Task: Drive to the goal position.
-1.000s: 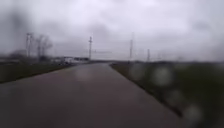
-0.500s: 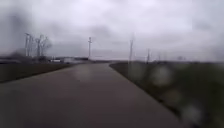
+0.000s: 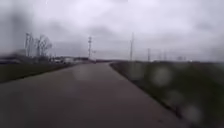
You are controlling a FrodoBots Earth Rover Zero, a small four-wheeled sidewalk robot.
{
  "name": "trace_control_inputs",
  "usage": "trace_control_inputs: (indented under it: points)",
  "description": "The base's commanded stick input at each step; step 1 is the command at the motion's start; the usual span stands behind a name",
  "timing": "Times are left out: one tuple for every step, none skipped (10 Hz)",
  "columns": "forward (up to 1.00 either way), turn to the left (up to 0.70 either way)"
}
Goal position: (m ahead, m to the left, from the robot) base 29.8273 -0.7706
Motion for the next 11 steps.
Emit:
trace_control_inputs:
  points:
    - [0.7, 0.0]
    - [0.7, 0.0]
    - [0.7, 0.0]
    - [0.7, 0.0]
    - [0.7, 0.0]
    - [0.7, 0.0]
    - [0.7, 0.0]
    - [0.7, 0.0]
    - [0.7, 0.0]
    - [0.7, 0.0]
    - [0.7, 0.0]
